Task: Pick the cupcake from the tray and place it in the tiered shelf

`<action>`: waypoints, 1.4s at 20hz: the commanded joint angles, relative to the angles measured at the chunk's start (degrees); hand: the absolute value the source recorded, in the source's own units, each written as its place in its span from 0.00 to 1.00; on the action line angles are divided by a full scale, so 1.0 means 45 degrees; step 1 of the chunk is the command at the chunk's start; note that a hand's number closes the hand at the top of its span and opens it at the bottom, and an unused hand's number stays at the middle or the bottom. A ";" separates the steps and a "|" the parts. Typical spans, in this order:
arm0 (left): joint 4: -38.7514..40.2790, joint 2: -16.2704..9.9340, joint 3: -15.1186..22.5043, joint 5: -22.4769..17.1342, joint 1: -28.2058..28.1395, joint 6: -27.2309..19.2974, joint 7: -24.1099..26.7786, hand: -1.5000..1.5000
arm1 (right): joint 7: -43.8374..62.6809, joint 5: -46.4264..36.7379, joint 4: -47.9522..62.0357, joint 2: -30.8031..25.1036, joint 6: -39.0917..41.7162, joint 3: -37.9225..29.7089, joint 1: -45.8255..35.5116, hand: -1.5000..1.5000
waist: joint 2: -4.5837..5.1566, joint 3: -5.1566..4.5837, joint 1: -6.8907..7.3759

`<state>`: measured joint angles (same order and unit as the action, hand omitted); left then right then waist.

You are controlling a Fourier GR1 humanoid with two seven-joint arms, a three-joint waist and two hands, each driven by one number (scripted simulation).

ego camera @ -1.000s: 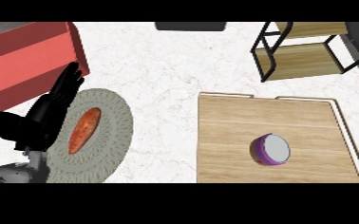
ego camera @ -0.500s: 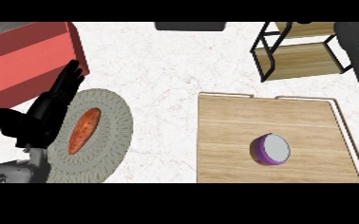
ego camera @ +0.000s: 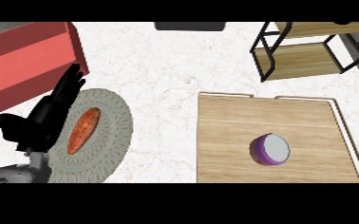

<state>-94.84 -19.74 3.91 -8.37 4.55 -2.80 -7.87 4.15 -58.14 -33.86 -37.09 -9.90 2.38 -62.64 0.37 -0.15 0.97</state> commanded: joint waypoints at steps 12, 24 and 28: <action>-0.0516 0.0193 -0.0135 0.0312 -0.0461 -0.0033 -0.0158 0.50 | 0.1855 -0.0528 0.0133 -0.0557 0.1182 -0.0725 -0.1941 0.00 | -0.0145 0.0036 -0.0085; -0.0445 0.0017 -0.0668 -0.0185 -0.0068 0.0310 -0.0681 0.50 | 0.4006 0.2857 -0.0889 -0.1712 0.0983 -0.4888 -0.3756 0.00 | -0.0193 0.0048 -0.0309; -0.0315 0.0228 -0.0549 0.0223 -0.0390 0.0059 -0.0272 0.50 | 0.4903 0.4369 -0.0873 -0.2884 0.2231 -0.6537 -0.4028 0.00 | -0.0233 0.0039 -0.0461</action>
<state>-96.17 -18.91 1.67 -7.93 3.49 -2.13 -9.76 21.95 -44.06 -37.55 -46.73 -2.44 -20.50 -79.26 -0.53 0.02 -0.74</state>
